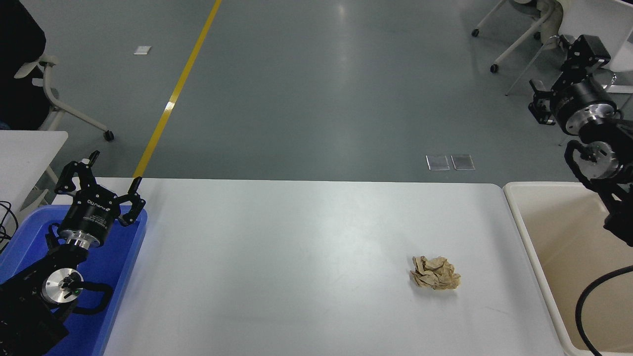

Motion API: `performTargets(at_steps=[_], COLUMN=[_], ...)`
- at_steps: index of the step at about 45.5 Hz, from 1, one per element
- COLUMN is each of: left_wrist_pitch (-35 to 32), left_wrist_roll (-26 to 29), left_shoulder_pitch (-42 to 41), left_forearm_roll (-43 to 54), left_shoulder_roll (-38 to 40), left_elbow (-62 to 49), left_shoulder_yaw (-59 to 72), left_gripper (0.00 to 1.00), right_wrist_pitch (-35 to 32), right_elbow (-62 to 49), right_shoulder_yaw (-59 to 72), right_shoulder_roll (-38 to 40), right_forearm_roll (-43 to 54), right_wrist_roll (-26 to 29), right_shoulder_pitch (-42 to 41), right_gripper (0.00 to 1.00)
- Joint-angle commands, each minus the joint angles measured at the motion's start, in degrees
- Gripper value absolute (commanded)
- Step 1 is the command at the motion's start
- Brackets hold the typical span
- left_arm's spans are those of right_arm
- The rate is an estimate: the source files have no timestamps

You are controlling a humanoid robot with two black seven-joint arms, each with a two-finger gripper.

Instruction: Clean the table surface

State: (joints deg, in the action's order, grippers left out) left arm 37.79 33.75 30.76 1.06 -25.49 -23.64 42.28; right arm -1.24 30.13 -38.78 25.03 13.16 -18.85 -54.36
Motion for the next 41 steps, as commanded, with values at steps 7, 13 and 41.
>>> performTargets(at_steps=[7, 13, 41], left_wrist_pitch=[0.0, 0.0, 0.0], left_wrist_roll=[0.0, 0.0, 0.0], left_shoulder_pitch=[0.0, 0.0, 0.0], left_forearm_roll=[0.0, 0.0, 0.0], left_shoulder_roll=[0.0, 0.0, 0.0], left_elbow=[0.0, 0.0, 0.0], left_shoulder_yaw=[0.0, 0.0, 0.0], left_gripper=[1.00, 1.00, 1.00], right_wrist_pitch=[-0.1, -0.2, -1.0], right_elbow=[0.5, 0.5, 0.9], right_shoulder_yaw=[-7.0, -8.8, -12.7], right_shoulder_roll=[-5.1, -6.5, -8.9], right_forearm_roll=[0.0, 0.0, 0.0], right_wrist_roll=[-1.4, -1.5, -3.9], right_shoulder_pitch=[5.0, 6.8, 14.3], right_gripper=[0.98, 0.98, 0.98])
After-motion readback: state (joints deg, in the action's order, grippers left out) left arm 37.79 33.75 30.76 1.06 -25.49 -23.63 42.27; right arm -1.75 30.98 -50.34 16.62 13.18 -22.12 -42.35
